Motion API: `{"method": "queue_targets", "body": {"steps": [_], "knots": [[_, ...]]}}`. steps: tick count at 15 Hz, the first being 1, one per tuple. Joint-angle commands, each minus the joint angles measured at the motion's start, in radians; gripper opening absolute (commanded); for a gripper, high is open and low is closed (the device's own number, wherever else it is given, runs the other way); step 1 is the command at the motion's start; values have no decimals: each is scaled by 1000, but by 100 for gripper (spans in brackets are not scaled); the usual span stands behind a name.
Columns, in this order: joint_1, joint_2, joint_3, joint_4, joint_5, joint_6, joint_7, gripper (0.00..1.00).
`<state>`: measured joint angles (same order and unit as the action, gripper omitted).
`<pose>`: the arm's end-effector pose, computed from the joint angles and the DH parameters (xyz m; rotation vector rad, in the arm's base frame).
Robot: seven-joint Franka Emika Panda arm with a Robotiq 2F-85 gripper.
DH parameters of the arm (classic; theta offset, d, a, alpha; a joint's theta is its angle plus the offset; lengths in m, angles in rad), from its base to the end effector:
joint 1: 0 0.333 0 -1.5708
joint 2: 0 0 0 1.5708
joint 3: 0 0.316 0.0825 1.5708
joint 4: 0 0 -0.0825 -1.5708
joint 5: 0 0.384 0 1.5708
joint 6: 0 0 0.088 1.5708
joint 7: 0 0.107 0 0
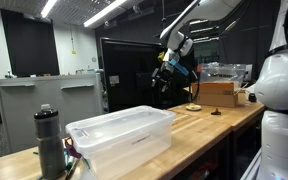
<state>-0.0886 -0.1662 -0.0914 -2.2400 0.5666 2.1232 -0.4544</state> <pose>0.4979 -0.0672 0.4491 -2.6648 0.0222 -0.2714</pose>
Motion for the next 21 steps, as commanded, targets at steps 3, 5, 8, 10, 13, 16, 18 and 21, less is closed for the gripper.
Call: {"method": "queue_targets", "body": {"steps": [3,5,8,10,13,16,18,21], "knots": [[12,36,-11,-52,-42,114,16,100],[11,55,-10,-83,-64,165,23,100],[10,49,-2,-160,-123,264,45,100],[14,23,0,-221,-155,317,34,100],[21,-19,-8,-272,-164,306,-14,100],[23,-49,-29,-269,-149,232,-50,100],[20,-69,-43,-259,-154,186,-64,100],[19,-64,-77,-212,-160,31,-95,100]]}}
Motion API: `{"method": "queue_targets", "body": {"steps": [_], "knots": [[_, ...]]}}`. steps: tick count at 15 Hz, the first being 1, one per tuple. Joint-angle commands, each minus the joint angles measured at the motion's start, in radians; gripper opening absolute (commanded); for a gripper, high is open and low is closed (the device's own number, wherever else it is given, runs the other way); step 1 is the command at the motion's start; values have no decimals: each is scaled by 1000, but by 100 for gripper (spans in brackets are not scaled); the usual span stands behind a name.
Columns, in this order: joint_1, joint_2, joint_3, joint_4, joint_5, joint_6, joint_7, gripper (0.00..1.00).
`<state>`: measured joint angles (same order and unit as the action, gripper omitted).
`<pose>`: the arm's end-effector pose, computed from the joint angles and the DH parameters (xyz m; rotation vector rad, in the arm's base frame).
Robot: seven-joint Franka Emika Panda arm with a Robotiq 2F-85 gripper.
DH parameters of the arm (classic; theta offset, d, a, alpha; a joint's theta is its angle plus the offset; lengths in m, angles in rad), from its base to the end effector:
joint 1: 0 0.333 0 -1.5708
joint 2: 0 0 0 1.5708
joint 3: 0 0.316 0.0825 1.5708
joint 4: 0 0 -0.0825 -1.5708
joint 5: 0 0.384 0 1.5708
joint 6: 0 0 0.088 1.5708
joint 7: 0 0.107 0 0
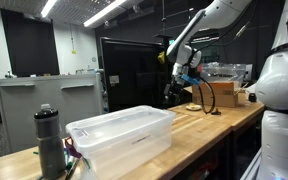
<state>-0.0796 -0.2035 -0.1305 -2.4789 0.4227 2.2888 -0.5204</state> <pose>0.4457 -0.0852 0.3685 -2.8157 -0.0474 -0.1851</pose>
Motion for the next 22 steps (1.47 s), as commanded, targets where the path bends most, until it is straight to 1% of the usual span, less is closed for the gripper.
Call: {"method": "queue_targets", "body": {"steps": [1,3,5,7,9,11,19,22], "knots": [[9,-12,-49,53,-20,-219,-39,100],[5,17,-65,98,-21,-369,-68,100],[-2,41,-70,131,-28,-477,-83,100],[-6,61,-69,156,-36,-543,-86,100],[-9,75,-66,169,-25,-578,-108,100],[-8,89,-61,164,6,-545,-142,100],[-13,175,-41,173,102,-475,-210,100],[-11,180,-25,150,122,-412,-216,100]]}}
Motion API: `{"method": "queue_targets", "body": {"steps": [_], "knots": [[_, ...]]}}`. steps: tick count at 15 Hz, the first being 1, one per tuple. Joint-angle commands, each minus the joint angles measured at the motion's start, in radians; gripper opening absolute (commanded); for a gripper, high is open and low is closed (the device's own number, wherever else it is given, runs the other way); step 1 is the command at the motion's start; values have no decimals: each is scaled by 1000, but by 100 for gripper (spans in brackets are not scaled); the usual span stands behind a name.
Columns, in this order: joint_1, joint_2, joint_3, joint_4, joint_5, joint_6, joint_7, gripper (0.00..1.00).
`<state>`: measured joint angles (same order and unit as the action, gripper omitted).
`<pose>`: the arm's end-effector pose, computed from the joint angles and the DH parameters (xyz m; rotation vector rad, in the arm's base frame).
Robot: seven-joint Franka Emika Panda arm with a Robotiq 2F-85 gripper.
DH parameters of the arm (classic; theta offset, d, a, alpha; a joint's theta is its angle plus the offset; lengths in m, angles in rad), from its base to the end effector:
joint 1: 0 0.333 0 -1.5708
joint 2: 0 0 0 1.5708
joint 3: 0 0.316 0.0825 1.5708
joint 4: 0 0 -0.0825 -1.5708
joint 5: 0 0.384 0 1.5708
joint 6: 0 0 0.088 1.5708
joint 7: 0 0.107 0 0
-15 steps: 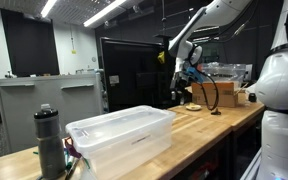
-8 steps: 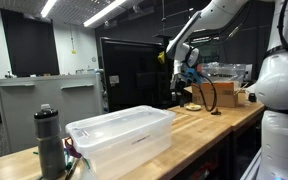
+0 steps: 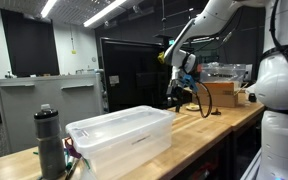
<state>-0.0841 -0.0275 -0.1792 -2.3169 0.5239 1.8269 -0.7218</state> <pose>0.4502 -0.0792 0.3336 -2.4910 -0.2536 0.2279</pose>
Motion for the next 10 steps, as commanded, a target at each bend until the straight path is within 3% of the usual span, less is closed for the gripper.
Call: {"method": "queue_targets", "body": {"steps": [1,5,10], "knots": [[-5,3,30,-21,26,73,-15,100],[2,-20,58,-75,59,170,-25,100],[5,-45,75,-105,82,212,-37,100]]}}
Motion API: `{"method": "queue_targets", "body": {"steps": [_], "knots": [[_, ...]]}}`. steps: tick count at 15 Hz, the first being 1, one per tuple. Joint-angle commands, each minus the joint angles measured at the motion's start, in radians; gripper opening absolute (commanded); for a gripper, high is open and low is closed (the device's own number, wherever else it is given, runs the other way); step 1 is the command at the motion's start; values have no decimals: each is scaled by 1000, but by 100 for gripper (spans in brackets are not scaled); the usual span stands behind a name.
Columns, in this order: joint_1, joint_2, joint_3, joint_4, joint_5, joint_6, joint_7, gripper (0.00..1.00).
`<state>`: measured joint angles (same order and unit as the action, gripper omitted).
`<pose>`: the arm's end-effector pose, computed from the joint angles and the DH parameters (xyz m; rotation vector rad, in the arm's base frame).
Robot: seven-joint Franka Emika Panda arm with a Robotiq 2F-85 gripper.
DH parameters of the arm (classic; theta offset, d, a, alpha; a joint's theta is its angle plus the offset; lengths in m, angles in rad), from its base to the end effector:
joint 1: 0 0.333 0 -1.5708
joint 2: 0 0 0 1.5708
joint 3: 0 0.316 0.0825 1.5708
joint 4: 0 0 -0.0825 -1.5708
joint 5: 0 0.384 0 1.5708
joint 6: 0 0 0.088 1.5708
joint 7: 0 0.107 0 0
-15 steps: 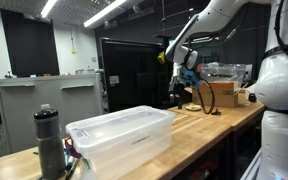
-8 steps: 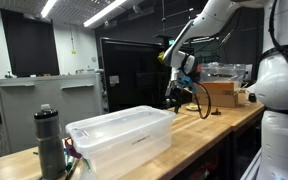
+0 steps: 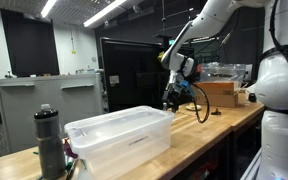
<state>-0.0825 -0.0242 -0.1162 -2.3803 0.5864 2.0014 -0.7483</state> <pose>0.4548 -0.0574 0.3140 -2.5387 -0.2587 0.1116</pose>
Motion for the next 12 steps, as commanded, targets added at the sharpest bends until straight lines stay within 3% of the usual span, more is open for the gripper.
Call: {"method": "queue_targets", "body": {"steps": [1,12], "knots": [[4,-53,12,-42,21,40,-11,100],[1,-87,2,-26,43,52,26,100]]}}
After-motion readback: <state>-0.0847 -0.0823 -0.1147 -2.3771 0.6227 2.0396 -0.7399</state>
